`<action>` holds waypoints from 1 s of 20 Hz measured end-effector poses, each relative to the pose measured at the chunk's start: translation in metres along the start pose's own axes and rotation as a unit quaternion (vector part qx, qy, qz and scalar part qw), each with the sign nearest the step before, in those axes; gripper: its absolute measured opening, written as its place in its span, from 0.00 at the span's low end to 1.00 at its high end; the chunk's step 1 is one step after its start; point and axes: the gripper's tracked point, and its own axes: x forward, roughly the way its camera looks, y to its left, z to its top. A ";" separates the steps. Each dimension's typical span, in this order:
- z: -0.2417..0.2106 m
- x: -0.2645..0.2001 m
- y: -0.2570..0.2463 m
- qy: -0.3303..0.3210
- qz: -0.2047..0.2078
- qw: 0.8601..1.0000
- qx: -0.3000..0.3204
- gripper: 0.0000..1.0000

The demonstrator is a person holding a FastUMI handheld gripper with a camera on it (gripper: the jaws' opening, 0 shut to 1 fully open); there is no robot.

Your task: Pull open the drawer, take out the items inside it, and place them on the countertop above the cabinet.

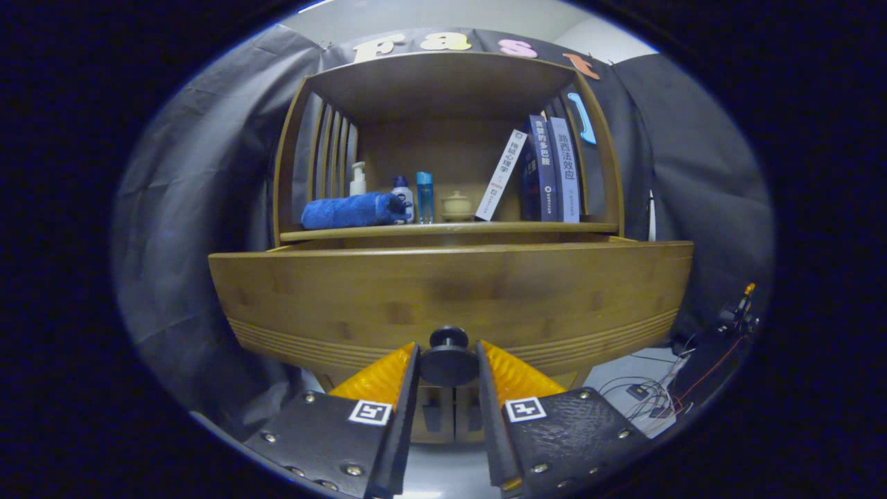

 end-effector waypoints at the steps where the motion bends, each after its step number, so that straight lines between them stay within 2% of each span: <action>1: 0.002 -0.001 -0.001 -0.009 -0.005 1.000 -0.005 0.42; 3: -0.001 -0.002 -0.004 0.002 -0.015 1.000 -0.007 0.33; 4: -0.006 0.000 -0.004 0.014 -0.015 1.000 -0.004 0.33; 5: -0.006 -0.008 -0.002 0.014 -0.012 1.000 -0.002 0.27; 12: -0.016 -0.059 -0.001 0.041 -0.010 0.999 0.002 0.27; 15: -0.017 -0.065 -0.002 0.052 -0.008 0.998 -0.020 0.27; 17: -0.007 -0.074 -0.004 0.052 -0.012 0.998 -0.015 0.41; 20: 0.048 -0.084 0.004 0.006 0.007 1.000 -0.017 0.62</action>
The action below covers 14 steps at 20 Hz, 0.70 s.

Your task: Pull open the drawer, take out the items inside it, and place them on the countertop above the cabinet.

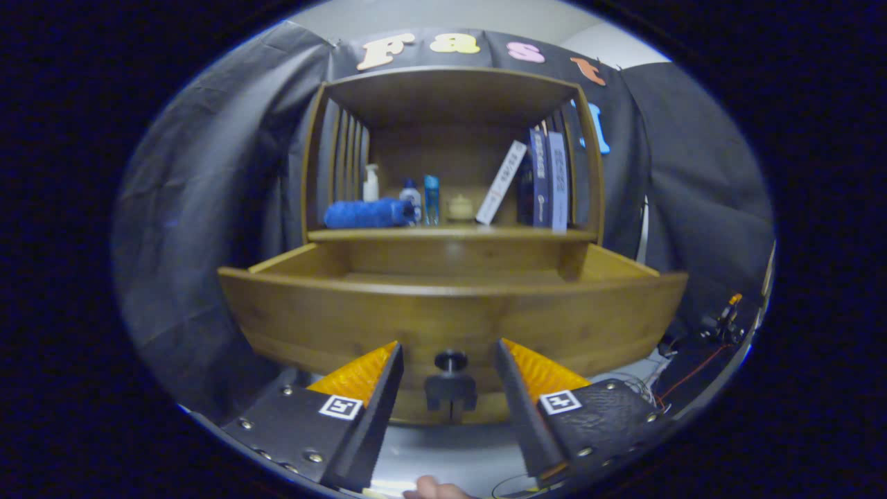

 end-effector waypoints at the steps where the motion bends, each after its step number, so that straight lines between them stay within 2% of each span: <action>1: 0.021 -0.001 -0.001 -0.010 -0.001 1.000 -0.003 0.69; 4: 0.077 0.011 -0.004 -0.019 -0.011 0.999 -0.026 0.89; 6: 0.094 0.034 -0.012 0.017 -0.026 0.999 -0.035 0.89; 10: 0.084 0.103 -0.025 0.147 -0.044 0.987 -0.051 0.89; 12: 0.051 0.125 -0.021 0.235 -0.027 0.970 -0.053 0.89; 14: 0.007 0.131 -0.013 0.345 -0.015 0.938 -0.027 0.89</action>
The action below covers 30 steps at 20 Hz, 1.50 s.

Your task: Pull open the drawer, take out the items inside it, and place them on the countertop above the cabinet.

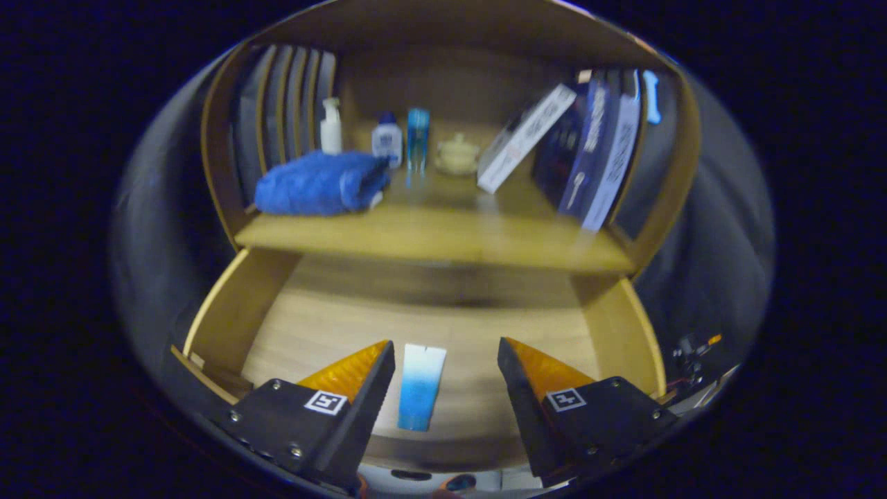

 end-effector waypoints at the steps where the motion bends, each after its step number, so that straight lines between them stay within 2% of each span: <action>1: -0.014 0.012 0.003 0.047 0.003 0.999 0.021 0.89; 3: -0.039 0.015 0.010 0.133 0.018 0.990 0.047 0.81; 6: -0.052 0.015 0.004 0.183 0.016 0.983 0.031 0.82; 8: -0.036 0.006 0.000 0.168 0.007 0.985 0.028 0.59; 9: -0.031 0.001 0.002 0.155 0.017 0.987 0.025 0.48; 10: -0.027 -0.010 0.012 0.144 0.045 0.988 0.027 0.43; 13: -0.031 -0.047 0.026 0.112 0.089 0.988 0.049 0.43; 17: -0.003 -0.125 0.034 0.046 0.139 0.987 0.064 0.43; 22: 0.057 -0.237 0.026 -0.044 0.184 0.978 0.087 0.43; 24: 0.097 -0.258 0.011 -0.089 0.181 0.976 0.087 0.43; 27: 0.170 -0.274 -0.013 -0.146 0.140 0.977 0.073 0.43; 30: 0.238 -0.229 -0.015 -0.173 0.086 0.980 0.044 0.43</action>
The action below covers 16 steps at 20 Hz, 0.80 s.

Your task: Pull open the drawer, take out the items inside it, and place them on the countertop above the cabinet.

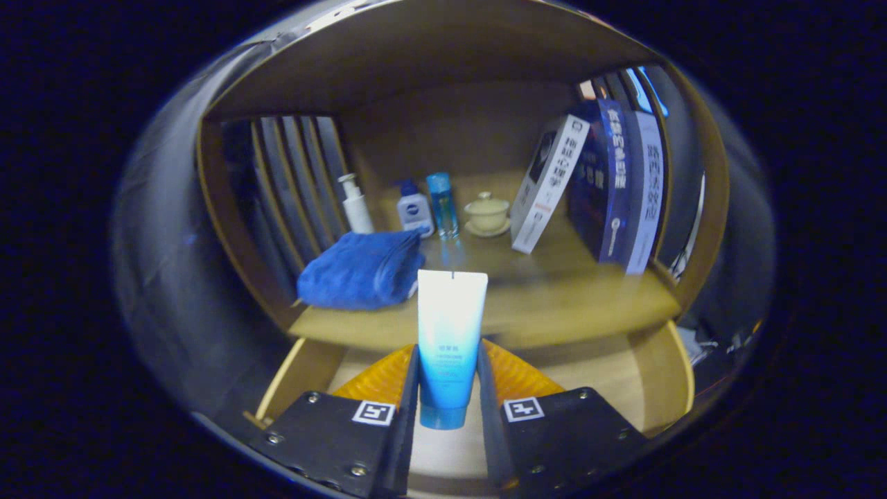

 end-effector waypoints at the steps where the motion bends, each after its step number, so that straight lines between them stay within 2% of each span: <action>1: 0.012 0.025 -0.006 0.002 -0.014 1.000 0.000 0.43; 3: 0.006 0.076 -0.013 0.017 -0.022 0.999 0.020 0.43; 7: -0.001 0.103 -0.030 0.042 -0.045 0.996 0.062 0.43; 9: 0.003 0.095 -0.028 0.030 -0.049 0.996 0.070 0.52; 12: 0.004 0.079 -0.032 0.018 -0.058 0.996 0.067 0.90; 14: 0.006 0.062 -0.032 0.006 -0.059 0.996 0.064 0.99; 16: 0.006 0.043 -0.032 -0.004 -0.061 0.997 0.051 0.99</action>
